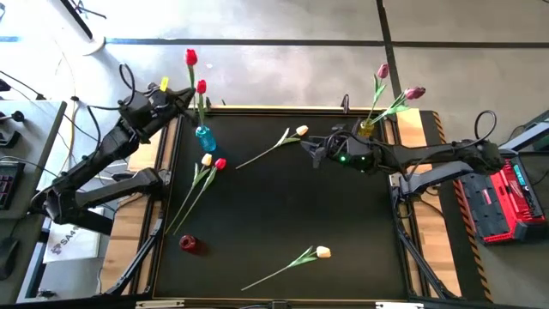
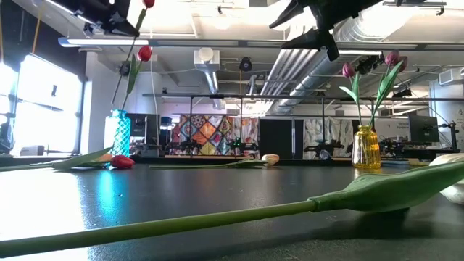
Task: Sort flowers into vase by color
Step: Put the bottom light red flower into the blue vase
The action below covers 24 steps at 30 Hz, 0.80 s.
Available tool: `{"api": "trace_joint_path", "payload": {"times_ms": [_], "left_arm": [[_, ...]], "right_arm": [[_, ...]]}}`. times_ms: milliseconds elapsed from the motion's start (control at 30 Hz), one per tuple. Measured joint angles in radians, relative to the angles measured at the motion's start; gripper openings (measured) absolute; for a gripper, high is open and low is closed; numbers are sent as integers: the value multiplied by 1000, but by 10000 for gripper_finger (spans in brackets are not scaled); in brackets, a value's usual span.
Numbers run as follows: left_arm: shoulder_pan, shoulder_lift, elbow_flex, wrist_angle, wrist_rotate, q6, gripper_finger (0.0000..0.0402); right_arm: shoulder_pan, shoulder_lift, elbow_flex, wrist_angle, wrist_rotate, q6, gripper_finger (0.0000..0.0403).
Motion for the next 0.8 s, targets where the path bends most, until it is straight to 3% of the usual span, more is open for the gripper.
{"api": "trace_joint_path", "payload": {"times_ms": [200,800], "left_arm": [[50,50,-1,34,110,-85,0],[50,67,-1,-41,82,-109,0]], "right_arm": [[3,0,0,-2,-29,-8,224],[17,0,0,-27,-61,-56,224]]}}
